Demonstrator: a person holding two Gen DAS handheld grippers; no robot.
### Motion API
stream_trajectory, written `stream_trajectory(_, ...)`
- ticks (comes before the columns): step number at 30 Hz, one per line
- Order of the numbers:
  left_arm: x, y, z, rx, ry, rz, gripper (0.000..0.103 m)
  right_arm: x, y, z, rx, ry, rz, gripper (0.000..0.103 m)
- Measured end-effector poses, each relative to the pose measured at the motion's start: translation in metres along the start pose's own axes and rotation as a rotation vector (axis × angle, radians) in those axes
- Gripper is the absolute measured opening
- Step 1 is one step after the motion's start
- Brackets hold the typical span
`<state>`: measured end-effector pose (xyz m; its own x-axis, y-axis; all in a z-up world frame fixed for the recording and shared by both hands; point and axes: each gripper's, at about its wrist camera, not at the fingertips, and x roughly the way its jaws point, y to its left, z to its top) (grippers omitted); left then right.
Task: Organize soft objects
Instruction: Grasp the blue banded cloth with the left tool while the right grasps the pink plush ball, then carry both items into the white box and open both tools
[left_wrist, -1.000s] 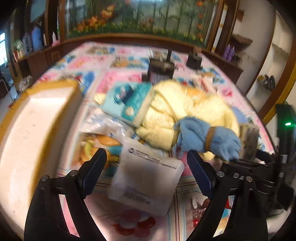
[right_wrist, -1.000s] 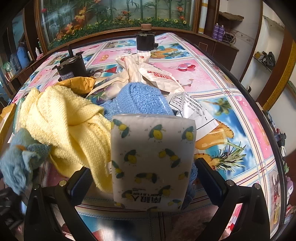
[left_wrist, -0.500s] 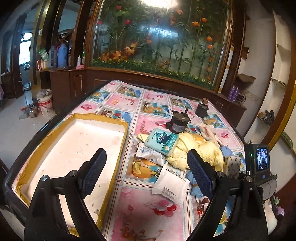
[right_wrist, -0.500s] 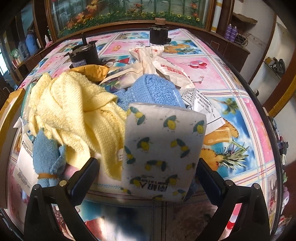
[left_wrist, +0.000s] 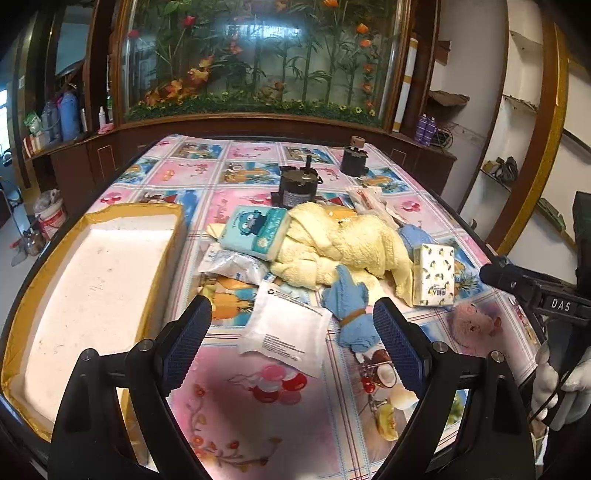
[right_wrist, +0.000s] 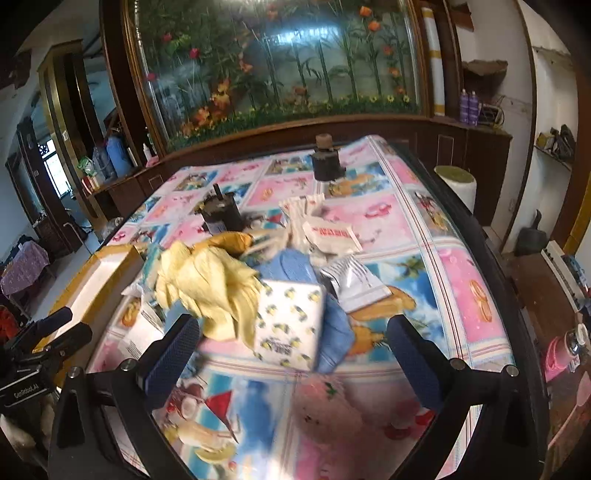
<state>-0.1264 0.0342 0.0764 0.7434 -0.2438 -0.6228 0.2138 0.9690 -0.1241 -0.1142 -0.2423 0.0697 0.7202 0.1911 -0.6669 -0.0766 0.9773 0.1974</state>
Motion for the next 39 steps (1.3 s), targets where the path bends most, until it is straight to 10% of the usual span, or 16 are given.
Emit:
stream_trajectory(17,0.086,-0.057,0.015,0.138,0.196,-0.050,0.089,0.042,0.004,-0.038,-0.100,0.218,0.034,0.063)
stream_trajectory(21,0.113,-0.055,0.006,0.097,0.317,-0.109,0.027,0.043,0.007,-0.039,-0.119,0.221,0.034,0.060)
stream_trajectory(26,0.093,-0.048,0.008,0.063,0.262,-0.148,0.022,0.042,0.010,-0.039,-0.129,0.217,0.040,0.031)
stream_trajectory(39,-0.040,0.033,0.028,-0.126,0.042,-0.257,0.022,-0.025,0.070,-0.010,-0.172,0.058,0.248,0.027)
